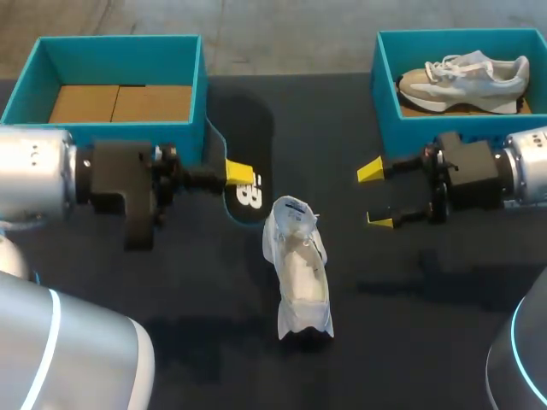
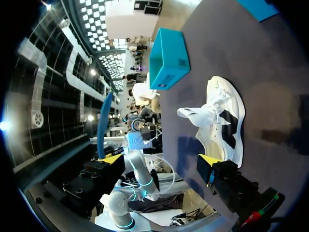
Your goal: Take the shoe out of the shoebox, open the shoe tongue, remove and reinsert the insole, then place the shoe into the shoebox
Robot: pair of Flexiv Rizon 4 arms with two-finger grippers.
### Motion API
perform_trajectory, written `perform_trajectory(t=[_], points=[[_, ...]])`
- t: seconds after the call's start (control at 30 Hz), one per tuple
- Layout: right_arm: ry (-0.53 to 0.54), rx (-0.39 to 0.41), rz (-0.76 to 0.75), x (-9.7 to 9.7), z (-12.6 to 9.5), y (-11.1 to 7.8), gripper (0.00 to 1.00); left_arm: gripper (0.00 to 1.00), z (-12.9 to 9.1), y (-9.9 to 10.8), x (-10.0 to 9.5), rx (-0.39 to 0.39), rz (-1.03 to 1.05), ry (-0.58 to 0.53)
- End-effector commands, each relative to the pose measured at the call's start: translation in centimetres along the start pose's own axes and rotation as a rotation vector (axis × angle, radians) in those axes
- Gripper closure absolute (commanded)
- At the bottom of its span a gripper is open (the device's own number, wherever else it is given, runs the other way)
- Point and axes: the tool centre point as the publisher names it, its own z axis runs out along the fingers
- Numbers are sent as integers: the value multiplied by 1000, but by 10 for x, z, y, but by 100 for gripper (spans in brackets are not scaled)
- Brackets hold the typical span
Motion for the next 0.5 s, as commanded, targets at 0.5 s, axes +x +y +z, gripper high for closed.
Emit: perform_trajectory(t=[0.5], points=[[-1, -3, 0, 0, 1, -1, 0, 100, 17, 9, 47, -14, 139, -160]])
